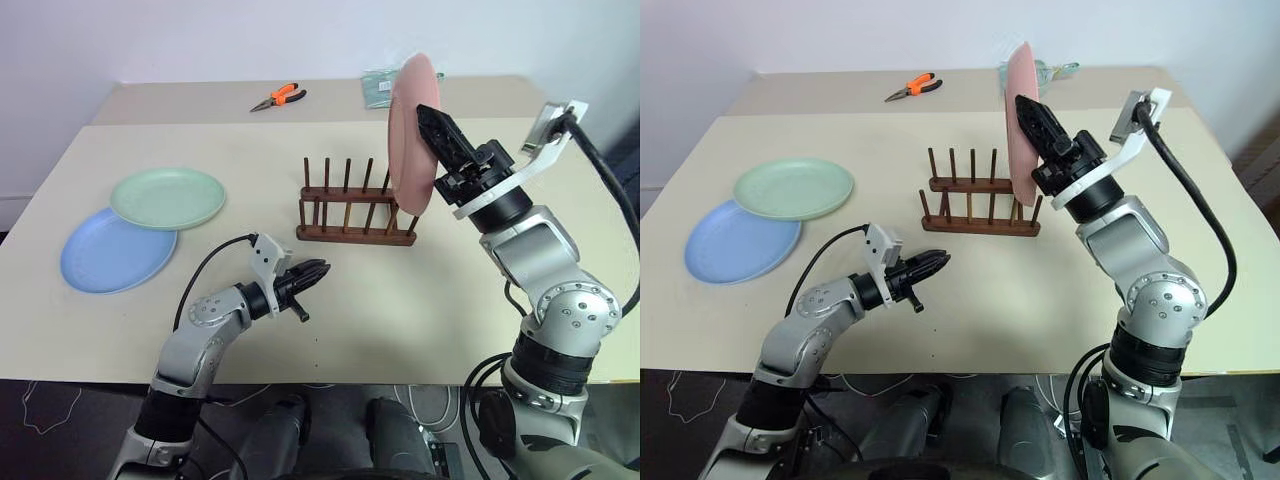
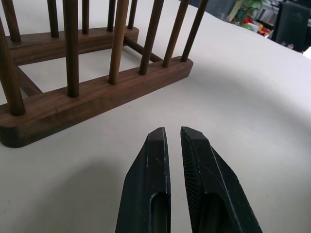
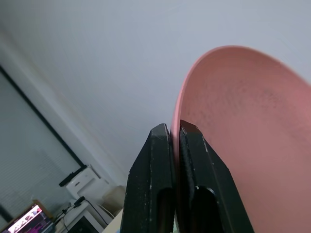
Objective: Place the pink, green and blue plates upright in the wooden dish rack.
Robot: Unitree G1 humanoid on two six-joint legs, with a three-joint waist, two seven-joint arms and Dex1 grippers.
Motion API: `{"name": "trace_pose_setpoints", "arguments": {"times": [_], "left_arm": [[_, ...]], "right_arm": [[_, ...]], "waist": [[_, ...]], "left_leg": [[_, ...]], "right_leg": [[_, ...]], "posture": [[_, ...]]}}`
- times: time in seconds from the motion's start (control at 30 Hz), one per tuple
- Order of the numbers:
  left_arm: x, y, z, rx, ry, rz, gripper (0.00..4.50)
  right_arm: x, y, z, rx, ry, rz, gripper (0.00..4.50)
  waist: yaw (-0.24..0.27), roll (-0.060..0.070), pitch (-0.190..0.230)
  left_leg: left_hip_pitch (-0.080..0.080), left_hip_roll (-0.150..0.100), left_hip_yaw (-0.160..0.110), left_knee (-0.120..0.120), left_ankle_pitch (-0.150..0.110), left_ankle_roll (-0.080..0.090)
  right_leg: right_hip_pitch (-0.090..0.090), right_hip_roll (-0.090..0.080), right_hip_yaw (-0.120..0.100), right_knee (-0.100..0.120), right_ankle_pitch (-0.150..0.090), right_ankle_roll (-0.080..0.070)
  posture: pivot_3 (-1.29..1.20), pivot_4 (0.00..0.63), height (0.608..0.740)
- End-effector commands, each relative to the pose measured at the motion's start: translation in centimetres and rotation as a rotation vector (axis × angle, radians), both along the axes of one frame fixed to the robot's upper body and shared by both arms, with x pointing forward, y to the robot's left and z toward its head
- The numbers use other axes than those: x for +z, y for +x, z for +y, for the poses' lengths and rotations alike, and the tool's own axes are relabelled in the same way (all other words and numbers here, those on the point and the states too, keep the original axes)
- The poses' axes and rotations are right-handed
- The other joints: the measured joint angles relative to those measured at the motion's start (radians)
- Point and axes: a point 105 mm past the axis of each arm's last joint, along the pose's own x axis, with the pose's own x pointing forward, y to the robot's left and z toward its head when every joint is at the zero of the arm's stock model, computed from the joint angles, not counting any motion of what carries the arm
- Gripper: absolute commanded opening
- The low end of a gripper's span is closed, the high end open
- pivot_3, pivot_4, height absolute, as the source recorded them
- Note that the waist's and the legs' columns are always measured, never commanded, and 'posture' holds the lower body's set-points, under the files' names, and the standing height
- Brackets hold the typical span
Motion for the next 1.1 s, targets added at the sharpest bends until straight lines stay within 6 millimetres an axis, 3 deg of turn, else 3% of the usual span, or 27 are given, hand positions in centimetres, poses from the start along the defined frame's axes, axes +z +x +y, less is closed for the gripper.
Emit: {"name": "trace_pose_setpoints", "arguments": {"times": [0.03, 0.17, 0.27, 0.33, 0.43, 0.53, 0.63, 0.67, 0.77, 0.83, 0.97, 1.1], "left_arm": [[1.7, -0.4, 0.1, -0.01, -0.028, -0.063, 0.46], [2.1, -0.7, 0.0, -0.034, -0.02, -0.093, 0.46], [2.3, -1.0, 0.0, -0.042, -0.009, -0.119, 0.46], [2.4, -1.0, 0.0, -0.041, 0.003, -0.129, 0.46], [2.4, -1.0, 0.1, -0.031, 0.004, -0.136, 0.46], [2.5, -0.8, 0.6, -0.011, 0.006, -0.14, 0.46], [3.1, 0.2, 2.1, 0.077, -0.016, -0.145, 1.34], [3.4, 0.7, 2.8, 0.122, -0.029, -0.15, 1.82], [5.2, 3.0, 6.8, 0.383, -0.073, -0.201, 3.35], [6.7, 4.7, 11.3, 0.67, -0.126, -0.231, 4.42], [8.9, 4.6, 19.8, 1.186, -0.208, -0.269, 4.47], [8.6, 3.2, 24.0, 1.465, -0.246, -0.201, 4.47]], "right_arm": [[-0.4, 0.9, -0.5, -0.031, 0.059, 0.049, 0.07], [-1.0, 2.2, -1.0, -0.05, 0.097, 0.109, 0.07], [-1.0, 2.8, -1.5, -0.078, 0.073, 0.109, 0.99], [-0.9, 3.2, -2.0, -0.117, 0.037, 0.096, 1.93], [0.0, 3.2, -2.9, -0.226, -0.158, -0.002, 3.4], [1.4, 2.8, -3.9, -0.326, -0.403, -0.149, 3.4], [2.7, 2.6, -4.9, -0.404, -0.567, -0.259, 3.46], [3.0, 2.4, -5.0, -0.42, -0.642, -0.306, 3.72], [4.0, 1.3, -3.8, -0.391, -0.833, -0.463, 4.5], [4.6, 0.6, -2.1, -0.349, -0.907, -0.551, 4.5], [3.5, -0.7, 1.8, -0.193, -0.985, -0.654, 4.5], [1.3, -0.9, 4.0, -0.09, -0.991, -0.654, 4.5]], "waist": [[0.0, 0.0, 0.0], [-0.001, 0.0, 0.0], [-0.002, 0.001, 0.0], [-0.001, 0.001, 0.001], [0.001, 0.002, 0.001], [0.003, 0.002, 0.001], [0.001, 0.002, 0.001], [-0.001, 0.002, 0.002], [0.0, 0.002, 0.002], [-0.001, 0.002, 0.002], [-0.005, -0.002, 0.003], [0.004, -0.007, 0.004]], "left_leg": [[0.0, 0.0, 0.0, 0.0, 0.0, 0.0], [0.0, 0.0, 0.0, 0.0, 0.0, 0.0], [0.0, 0.0, 0.0, 0.0, 0.0, 0.0], [0.0, 0.0, 0.001, 0.0, 0.0, 0.0], [0.0, 0.0, 0.001, 0.0, 0.0, 0.0], [0.0, 0.0, 0.002, 0.0, 0.0, 0.0], [0.0, 0.0, 0.003, 0.0, 0.0, 0.0], [0.0, 0.0, 0.003, 0.0, 0.0, 0.0], [0.0, 0.0, 0.004, 0.0, 0.0, 0.0], [0.0, 0.001, 0.004, 0.001, 0.0, 0.0], [0.0, 0.001, 0.004, 0.001, 0.0, 0.0], [0.0, 0.0, 0.004, 0.001, -0.002, 0.0]], "right_leg": [[0.0, 0.0, 0.0, 0.0, 0.0, 0.0], [0.0, 0.0, 0.0, 0.0, 0.0, 0.0], [0.0, 0.0, 0.0, 0.0, 0.0, 0.0], [0.0, 0.0, 0.0, 0.0, 0.0, 0.0], [0.0, 0.0, 0.0, 0.0, 0.0, 0.0], [0.0, -0.001, 0.0, -0.001, 0.0, 0.0], [0.0, -0.001, 0.0, -0.001, 0.0, 0.001], [0.0, -0.001, 0.0, -0.001, 0.0, 0.001], [0.0, -0.001, 0.001, 0.0, 0.0, 0.001], [0.0, 0.0, 0.0, 0.0, 0.0, 0.001], [-0.001, -0.001, 0.0, -0.001, 0.001, 0.002], [0.0, -0.001, 0.0, -0.001, 0.001, 0.005]], "posture": [[0.0, 0.15, 0.74], [0.0, 0.15, 0.74], [0.0, 0.15, 0.74], [0.0, 0.15, 0.74], [0.0, 0.15, 0.74], [0.0, 0.15, 0.74], [0.0, 0.15, 0.74], [0.0, 0.15, 0.74], [0.0, 0.15, 0.74], [0.0, 0.15, 0.74], [0.0, 0.15, 0.74], [0.0, 0.15, 0.74]]}}
